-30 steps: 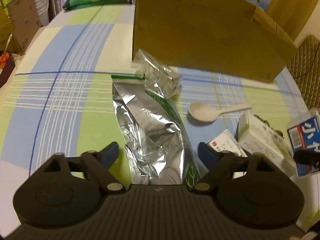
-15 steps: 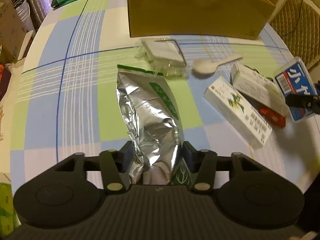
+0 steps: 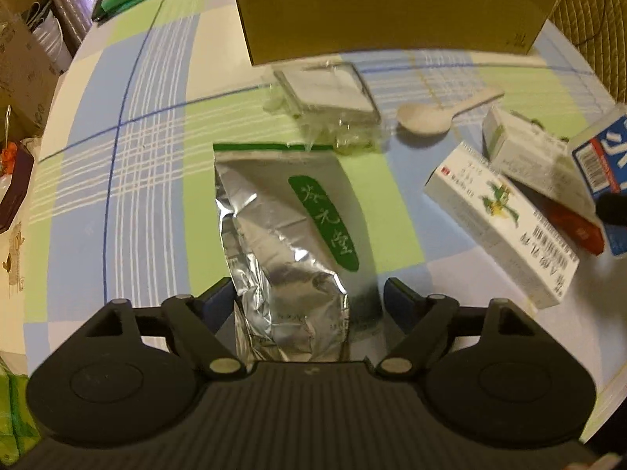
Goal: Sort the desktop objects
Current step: 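Carry the foil bag and plastic case over the cardboard box with both tools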
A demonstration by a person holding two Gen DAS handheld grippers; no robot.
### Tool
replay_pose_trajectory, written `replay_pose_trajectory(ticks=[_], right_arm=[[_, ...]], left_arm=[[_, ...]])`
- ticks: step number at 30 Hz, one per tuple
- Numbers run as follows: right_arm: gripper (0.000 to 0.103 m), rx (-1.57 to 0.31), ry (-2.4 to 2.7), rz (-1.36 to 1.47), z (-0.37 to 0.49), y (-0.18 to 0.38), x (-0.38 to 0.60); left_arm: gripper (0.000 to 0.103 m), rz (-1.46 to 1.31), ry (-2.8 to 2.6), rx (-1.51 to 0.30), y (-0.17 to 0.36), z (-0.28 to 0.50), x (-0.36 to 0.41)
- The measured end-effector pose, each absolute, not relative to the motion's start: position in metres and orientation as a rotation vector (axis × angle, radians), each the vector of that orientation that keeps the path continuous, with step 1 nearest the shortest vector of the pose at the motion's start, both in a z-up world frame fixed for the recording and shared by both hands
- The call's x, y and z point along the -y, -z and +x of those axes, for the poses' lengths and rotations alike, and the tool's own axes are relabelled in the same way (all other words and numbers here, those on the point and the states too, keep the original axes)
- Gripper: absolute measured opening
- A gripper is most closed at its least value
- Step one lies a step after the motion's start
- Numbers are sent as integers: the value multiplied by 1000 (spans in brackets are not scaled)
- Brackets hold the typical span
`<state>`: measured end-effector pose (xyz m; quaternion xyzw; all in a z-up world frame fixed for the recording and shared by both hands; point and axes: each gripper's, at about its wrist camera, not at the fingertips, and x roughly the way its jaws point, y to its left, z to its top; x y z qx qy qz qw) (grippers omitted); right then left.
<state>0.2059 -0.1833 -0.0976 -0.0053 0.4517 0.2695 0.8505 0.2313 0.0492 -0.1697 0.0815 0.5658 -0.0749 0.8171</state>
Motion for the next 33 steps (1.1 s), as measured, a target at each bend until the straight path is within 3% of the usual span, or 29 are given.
replay_pose_trajectory(ticks=[2, 6, 8, 33], right_arm=[[28, -952, -562, -12, 206, 100, 183], [28, -949, -552, -4, 205, 101, 184], [28, -946, -548, 0, 203, 100, 184], [28, -860, -493, 25, 169, 46, 196]], left_arm=[[76, 157, 169, -1206, 171, 232, -52], [50, 160, 191, -1195, 162, 230, -51], [48, 170, 199, -1190, 155, 227, -49], [47, 155, 322, -1023, 66, 184, -20]])
